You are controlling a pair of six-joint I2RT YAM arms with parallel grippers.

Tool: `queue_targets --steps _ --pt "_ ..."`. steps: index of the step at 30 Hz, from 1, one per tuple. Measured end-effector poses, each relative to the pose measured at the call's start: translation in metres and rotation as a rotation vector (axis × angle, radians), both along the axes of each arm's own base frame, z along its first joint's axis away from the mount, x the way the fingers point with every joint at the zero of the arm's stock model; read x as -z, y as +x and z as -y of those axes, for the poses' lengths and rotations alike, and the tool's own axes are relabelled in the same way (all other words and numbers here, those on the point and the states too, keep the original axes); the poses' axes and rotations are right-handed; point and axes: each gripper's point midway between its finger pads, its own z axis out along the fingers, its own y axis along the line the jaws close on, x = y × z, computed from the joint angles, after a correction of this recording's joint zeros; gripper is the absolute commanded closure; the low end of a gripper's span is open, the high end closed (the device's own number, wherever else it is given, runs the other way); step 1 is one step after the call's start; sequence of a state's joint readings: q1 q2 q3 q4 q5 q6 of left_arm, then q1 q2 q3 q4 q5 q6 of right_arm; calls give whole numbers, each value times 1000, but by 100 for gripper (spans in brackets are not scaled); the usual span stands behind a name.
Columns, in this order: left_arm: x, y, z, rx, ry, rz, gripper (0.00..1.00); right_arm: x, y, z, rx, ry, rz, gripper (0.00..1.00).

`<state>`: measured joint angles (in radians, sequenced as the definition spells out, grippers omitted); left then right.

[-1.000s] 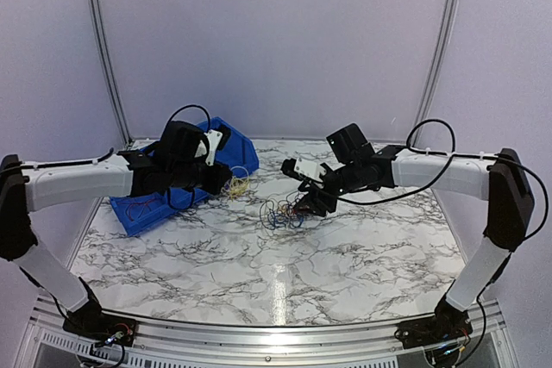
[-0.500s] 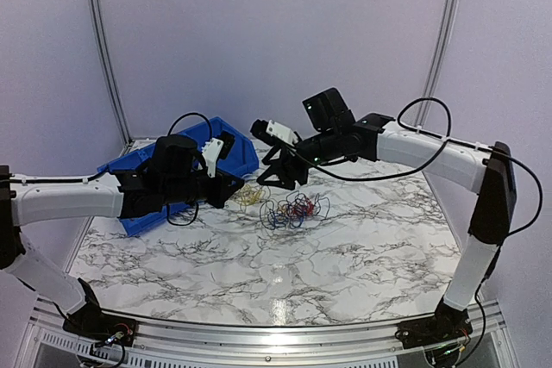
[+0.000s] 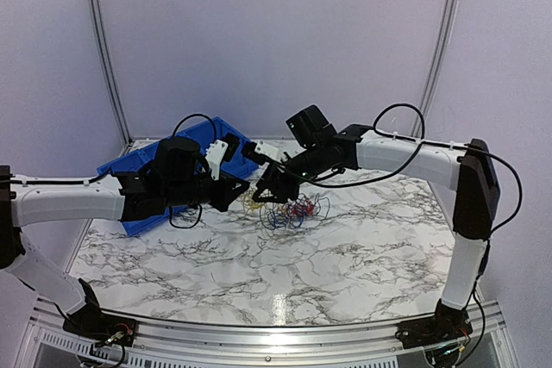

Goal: Untangle the cables

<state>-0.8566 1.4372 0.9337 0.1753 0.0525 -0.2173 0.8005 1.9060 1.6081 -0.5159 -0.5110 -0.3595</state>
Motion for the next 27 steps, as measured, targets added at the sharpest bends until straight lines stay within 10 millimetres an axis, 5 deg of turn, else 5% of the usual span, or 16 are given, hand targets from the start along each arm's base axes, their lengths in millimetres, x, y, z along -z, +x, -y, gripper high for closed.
queue_targets --steps 10,21,24,27 --pt "2 0 1 0 4 -3 100 -51 -7 7 0 84 84 73" --pt "6 1 2 1 8 -8 100 -42 -3 6 8 70 76 73" --pt "5 1 2 1 6 -6 100 -41 0 7 20 64 82 90" --pt "6 1 2 1 5 -8 100 -40 1 8 27 61 81 93"
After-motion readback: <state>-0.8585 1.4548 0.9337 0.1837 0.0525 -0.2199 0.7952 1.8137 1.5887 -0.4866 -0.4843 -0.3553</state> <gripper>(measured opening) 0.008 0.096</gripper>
